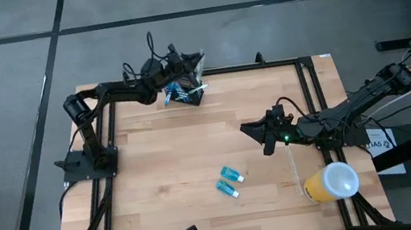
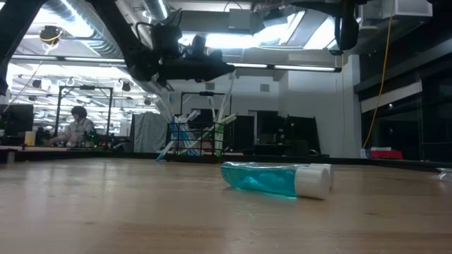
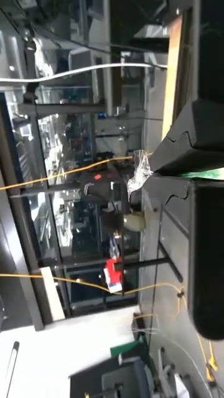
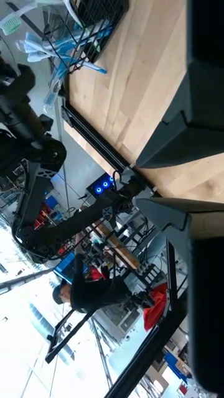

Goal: Pick & Place toothbrushing station
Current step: Put the green toothbrush into the wire organizer, then put the top mouthwash bottle into the wire organizer

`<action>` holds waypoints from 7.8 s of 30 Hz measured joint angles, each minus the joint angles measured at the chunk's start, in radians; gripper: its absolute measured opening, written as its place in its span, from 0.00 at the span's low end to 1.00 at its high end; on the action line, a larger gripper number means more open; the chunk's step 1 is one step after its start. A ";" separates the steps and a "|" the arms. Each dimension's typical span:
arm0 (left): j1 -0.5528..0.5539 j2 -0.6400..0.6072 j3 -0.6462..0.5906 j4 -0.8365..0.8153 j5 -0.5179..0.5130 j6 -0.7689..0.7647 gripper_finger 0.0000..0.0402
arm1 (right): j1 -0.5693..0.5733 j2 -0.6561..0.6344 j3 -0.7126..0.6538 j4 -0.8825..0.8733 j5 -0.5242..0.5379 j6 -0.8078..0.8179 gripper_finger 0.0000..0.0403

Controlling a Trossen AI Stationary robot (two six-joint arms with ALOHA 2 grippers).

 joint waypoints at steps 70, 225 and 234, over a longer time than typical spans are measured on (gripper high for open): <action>-0.245 -0.270 -0.144 -0.720 -0.270 0.125 0.43 | 0.094 0.000 0.000 0.062 -0.004 -0.101 0.22; -0.583 -0.580 -0.009 -1.095 -0.468 0.102 0.34 | 0.267 0.000 0.000 0.235 0.097 -0.308 0.22; -0.955 -0.461 0.000 -1.237 -0.547 -0.236 0.30 | 0.277 -0.031 0.000 0.237 0.048 -0.348 0.22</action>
